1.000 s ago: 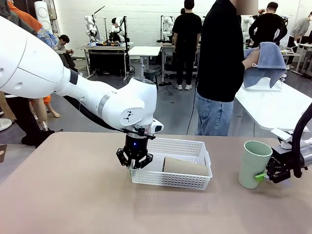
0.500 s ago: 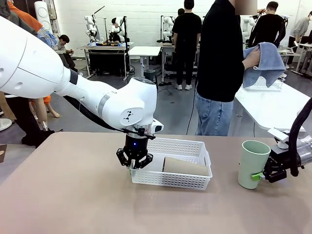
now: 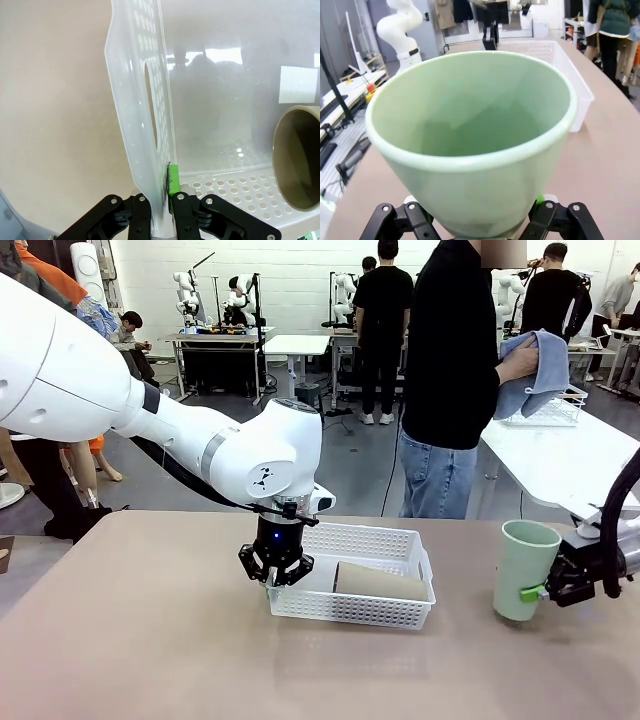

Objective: Clean and organize the cups into the basket.
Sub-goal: Pick up the Reusable plastic cup from the right side of the table and stack it inside the Organizing basket in the center of the table.

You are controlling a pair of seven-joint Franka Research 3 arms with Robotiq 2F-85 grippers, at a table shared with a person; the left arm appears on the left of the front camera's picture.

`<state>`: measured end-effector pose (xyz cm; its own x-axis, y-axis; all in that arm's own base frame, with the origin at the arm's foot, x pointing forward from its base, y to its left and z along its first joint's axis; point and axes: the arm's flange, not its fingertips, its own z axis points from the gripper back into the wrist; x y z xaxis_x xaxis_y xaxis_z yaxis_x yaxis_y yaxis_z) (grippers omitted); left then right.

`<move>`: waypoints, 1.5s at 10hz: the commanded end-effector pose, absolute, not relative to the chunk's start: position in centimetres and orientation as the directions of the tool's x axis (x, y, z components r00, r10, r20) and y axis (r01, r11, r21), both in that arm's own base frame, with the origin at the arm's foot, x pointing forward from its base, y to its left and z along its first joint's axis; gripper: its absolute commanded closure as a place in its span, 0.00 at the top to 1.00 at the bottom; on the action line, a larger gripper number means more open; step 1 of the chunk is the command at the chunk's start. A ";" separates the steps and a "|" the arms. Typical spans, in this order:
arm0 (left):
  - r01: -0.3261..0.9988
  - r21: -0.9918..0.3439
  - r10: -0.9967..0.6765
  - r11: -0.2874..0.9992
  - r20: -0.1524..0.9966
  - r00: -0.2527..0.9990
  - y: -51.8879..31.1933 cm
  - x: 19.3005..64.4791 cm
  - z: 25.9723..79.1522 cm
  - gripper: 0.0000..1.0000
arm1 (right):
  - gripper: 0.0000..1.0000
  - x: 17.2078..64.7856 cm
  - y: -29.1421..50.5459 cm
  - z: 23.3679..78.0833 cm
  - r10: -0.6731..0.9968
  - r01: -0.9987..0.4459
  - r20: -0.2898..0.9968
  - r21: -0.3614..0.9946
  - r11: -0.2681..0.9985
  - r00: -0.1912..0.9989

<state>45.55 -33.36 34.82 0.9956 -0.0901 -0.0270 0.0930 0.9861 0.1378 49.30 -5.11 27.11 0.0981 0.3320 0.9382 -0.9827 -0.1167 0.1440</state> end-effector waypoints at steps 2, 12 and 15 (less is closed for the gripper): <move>0.102 0.147 -0.098 0.984 -0.036 0.995 -33.4 45.2 34.3 0.00 | 0.05 42.7 -2.8 39.4 0.323 -0.993 0.944 0.091 -0.068 0.065; 0.102 0.147 -0.098 0.984 -0.036 0.995 -33.4 45.2 34.3 0.00 | 0.05 42.4 -2.8 42.7 0.324 -0.994 0.946 0.060 -0.092 0.028; 0.102 0.147 -0.098 0.984 -0.036 0.995 -33.4 45.2 34.3 0.00 | 0.05 42.4 -2.8 42.7 0.324 -0.994 0.946 0.060 -0.092 0.028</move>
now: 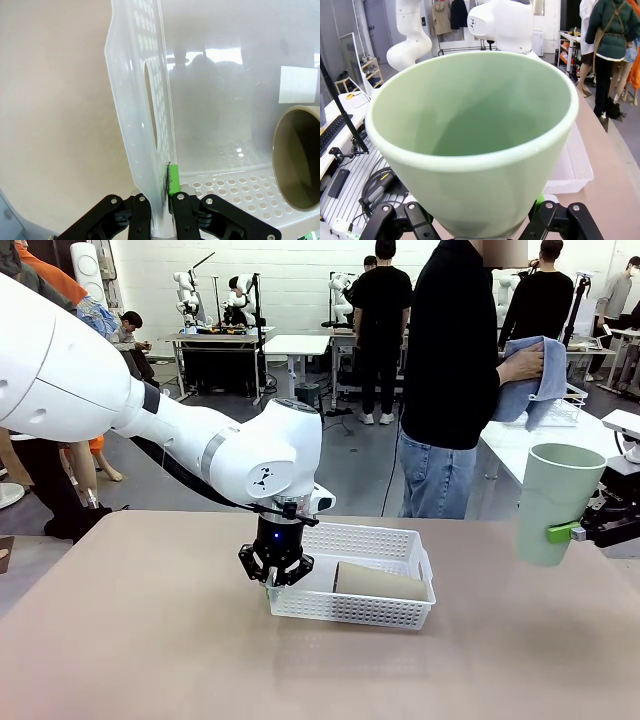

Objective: Clean and organize the cups into the basket.
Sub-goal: Pick up the Reusable plastic cup from the right side of the table and stack it inside the Organizing basket in the center of the table.

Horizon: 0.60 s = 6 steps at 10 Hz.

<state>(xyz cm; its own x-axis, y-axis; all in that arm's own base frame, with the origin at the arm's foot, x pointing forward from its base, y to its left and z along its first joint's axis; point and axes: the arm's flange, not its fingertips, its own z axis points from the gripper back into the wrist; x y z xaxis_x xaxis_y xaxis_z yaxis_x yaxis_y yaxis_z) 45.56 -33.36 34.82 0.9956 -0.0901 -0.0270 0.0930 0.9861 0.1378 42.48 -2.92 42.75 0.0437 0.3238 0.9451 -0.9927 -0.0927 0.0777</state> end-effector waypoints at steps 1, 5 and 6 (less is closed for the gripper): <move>0.102 0.147 -0.098 0.984 -0.036 0.995 -33.4 45.2 34.3 0.00 | 0.05 42.4 -2.8 42.7 0.324 -0.994 0.946 0.060 -0.092 0.028; 0.102 0.147 -0.098 0.984 -0.036 0.995 -33.4 45.2 34.3 0.00 | 0.82 41.3 6.9 51.7 0.774 -0.988 0.627 0.046 -0.150 -0.089; 0.102 0.147 -0.098 0.984 -0.036 0.995 -33.4 45.2 34.3 0.00 | 0.82 42.5 10.3 52.9 0.841 -0.975 0.538 0.149 -0.164 -0.059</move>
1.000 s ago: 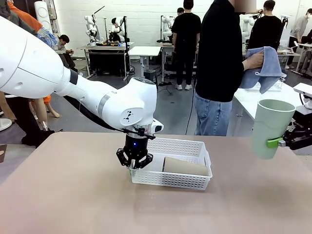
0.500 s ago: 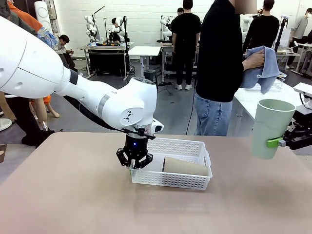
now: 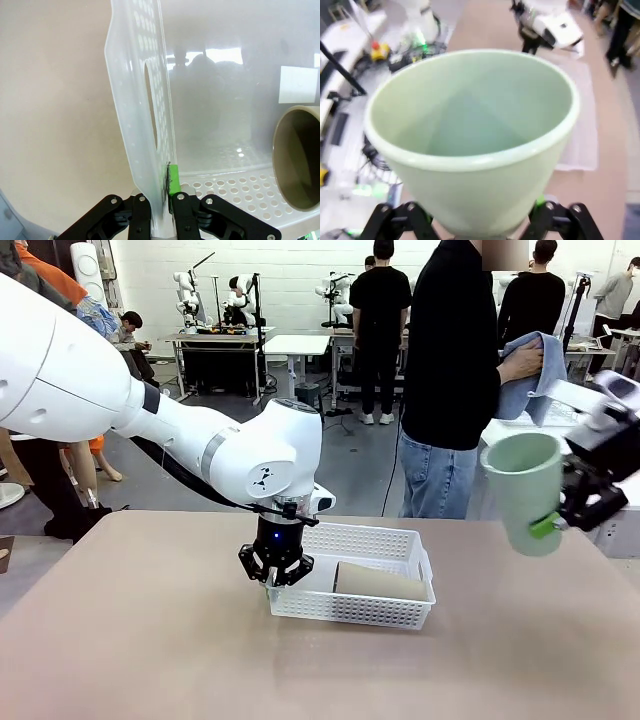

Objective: Clean and organize the cups into the basket.
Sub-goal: Pick up the Reusable plastic cup from the right side of the table and stack it inside the Organizing basket in the center of the table.

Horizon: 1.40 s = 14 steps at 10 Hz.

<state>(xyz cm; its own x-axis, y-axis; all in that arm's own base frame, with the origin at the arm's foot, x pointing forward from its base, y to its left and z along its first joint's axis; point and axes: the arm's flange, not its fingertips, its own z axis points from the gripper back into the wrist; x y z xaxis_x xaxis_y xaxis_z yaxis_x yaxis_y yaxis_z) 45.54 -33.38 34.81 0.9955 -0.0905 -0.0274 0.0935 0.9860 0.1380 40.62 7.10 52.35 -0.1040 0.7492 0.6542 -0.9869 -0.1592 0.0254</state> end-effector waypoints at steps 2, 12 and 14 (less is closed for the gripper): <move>0.102 0.147 -0.098 0.984 -0.036 0.995 -33.4 45.2 34.3 0.00 | 0.82 45.0 16.7 52.3 0.989 -0.958 0.149 0.285 -0.037 0.006; 0.102 0.147 -0.098 0.984 -0.036 0.995 -33.4 45.2 34.3 0.00 | 0.82 48.7 23.7 46.0 0.993 -0.942 -0.105 0.325 0.083 0.052; 0.102 0.147 -0.098 0.984 -0.036 0.995 -33.4 45.2 34.3 0.00 | 0.82 49.0 23.9 46.2 0.996 -0.938 -0.088 0.342 0.062 0.034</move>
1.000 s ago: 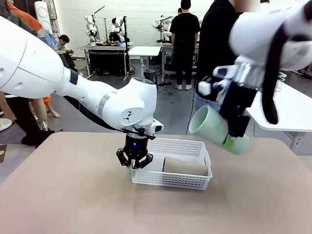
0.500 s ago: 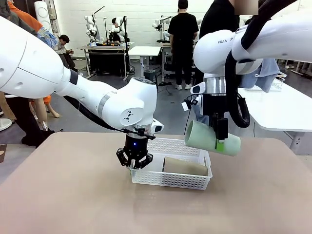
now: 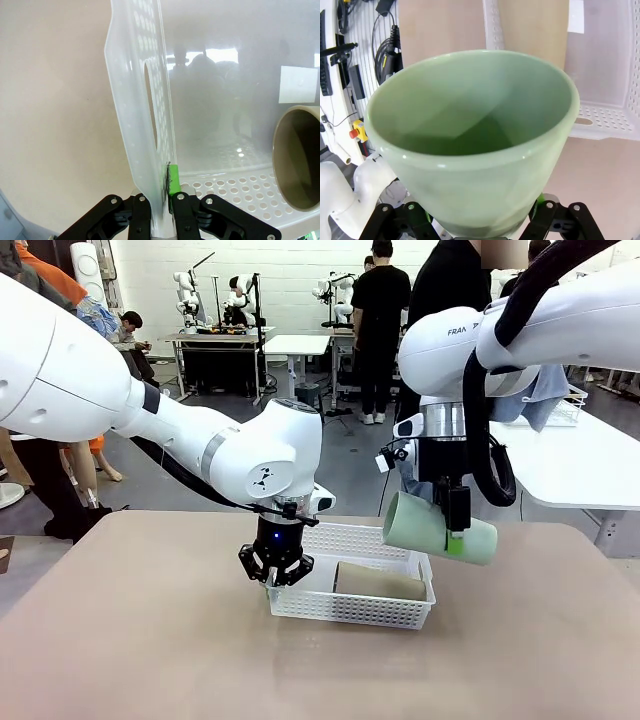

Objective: Clean and organize the cups into the basket.
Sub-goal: Pick up the Reusable plastic cup from the right side of the table and stack it inside the Organizing basket in the center of the table.

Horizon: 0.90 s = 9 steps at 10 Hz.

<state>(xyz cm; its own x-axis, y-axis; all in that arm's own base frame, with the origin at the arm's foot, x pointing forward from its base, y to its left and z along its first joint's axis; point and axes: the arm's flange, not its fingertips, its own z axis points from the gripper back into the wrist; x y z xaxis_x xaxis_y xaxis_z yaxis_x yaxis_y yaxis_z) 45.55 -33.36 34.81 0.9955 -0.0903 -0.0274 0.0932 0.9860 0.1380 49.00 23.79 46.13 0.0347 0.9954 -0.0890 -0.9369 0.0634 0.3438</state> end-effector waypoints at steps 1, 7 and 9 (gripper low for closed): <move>0.102 0.147 -0.098 0.984 -0.036 0.995 -33.4 45.2 34.3 0.00 | 0.82 50.0 25.2 46.0 0.995 -0.958 -0.070 0.272 0.087 0.071; 0.102 0.147 -0.098 0.984 -0.036 0.995 -33.4 45.2 34.3 0.00 | 0.82 55.1 26.3 43.4 0.959 -0.989 0.283 0.149 -0.013 0.030; 0.102 0.147 -0.098 0.984 -0.036 0.995 -33.4 45.2 34.3 0.00 | 0.82 55.9 26.8 42.1 0.955 -0.991 0.295 0.128 -0.026 0.013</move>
<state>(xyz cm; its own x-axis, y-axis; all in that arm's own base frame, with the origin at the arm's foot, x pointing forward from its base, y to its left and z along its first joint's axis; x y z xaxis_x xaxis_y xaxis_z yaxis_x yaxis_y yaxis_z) 45.55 -33.37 34.81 0.9955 -0.0903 -0.0273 0.0932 0.9860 0.1380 55.65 26.90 42.57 0.0325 0.9648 0.2610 -0.9908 -0.0033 0.1355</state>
